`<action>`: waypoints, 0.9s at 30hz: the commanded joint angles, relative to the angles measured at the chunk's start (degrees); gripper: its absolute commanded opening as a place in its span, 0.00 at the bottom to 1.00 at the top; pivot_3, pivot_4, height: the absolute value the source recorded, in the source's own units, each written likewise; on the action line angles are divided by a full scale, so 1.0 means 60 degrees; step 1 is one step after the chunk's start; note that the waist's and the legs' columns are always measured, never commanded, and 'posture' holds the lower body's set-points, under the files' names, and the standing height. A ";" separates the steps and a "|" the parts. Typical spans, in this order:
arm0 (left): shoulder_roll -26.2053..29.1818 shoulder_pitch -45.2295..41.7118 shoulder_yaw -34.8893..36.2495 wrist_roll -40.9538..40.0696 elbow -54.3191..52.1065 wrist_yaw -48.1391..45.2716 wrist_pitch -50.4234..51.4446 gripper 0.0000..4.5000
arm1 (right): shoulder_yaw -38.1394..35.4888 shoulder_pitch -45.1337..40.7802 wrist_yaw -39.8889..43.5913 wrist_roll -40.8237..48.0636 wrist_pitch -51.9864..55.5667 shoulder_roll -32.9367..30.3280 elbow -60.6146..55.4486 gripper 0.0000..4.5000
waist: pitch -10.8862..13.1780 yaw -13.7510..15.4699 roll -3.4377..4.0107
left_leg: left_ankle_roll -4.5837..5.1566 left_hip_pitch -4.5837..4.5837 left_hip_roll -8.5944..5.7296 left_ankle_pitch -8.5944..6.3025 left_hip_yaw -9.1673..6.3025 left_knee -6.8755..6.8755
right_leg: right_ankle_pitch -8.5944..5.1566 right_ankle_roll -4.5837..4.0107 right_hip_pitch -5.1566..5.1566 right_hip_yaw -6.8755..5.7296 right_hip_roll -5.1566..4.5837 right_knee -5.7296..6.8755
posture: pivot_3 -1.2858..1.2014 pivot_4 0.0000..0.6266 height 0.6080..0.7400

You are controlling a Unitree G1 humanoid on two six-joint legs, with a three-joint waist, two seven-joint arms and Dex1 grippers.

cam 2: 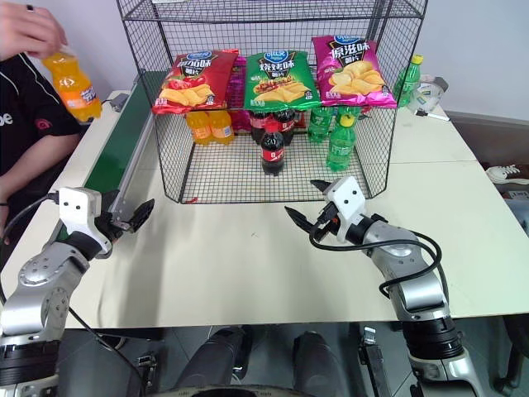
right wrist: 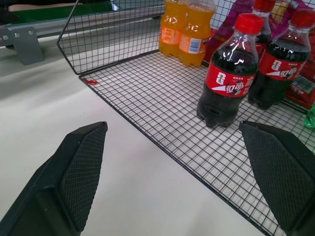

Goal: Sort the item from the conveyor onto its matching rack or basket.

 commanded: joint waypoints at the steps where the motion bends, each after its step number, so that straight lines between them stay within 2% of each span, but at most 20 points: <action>1: 0.0127 -0.0102 0.0347 0.0236 0.0004 0.0404 0.0027 0.99 | -0.0048 -0.0181 0.0031 -0.0021 -0.0284 0.0056 -0.0072 1.00 | 0.0000 0.0001 0.0001 | 0.0000 0.0000 0.0000 0.0000 0.0000 0.0000 | 0.0000 0.0000 0.0000 0.0000 0.0000 0.0000 | 0.52 0.24 1.00; 13: 0.0091 -0.0466 0.0585 0.0623 0.0252 0.1529 0.0453 0.99 | -0.0002 -0.0490 -0.0346 -0.0267 -0.0468 0.0296 0.0320 1.00 | 0.0000 0.0000 0.0000 | 0.0000 0.0000 0.0000 0.0000 0.0000 0.0001 | 0.0003 0.0006 -0.0004 -0.0001 0.0001 0.0001 | 0.52 0.24 1.00; 27: 0.0097 -0.0579 0.0597 0.1052 0.0249 0.2164 0.0603 0.99 | 0.0116 -0.0632 -0.0934 -0.1059 -0.1143 0.0568 0.0438 1.00 | 0.0000 -0.0002 0.0000 | -0.0001 0.0001 -0.0001 0.0001 0.0000 0.0000 | 0.0016 0.0028 -0.0014 -0.0001 0.0004 0.0004 | 0.52 0.24 1.00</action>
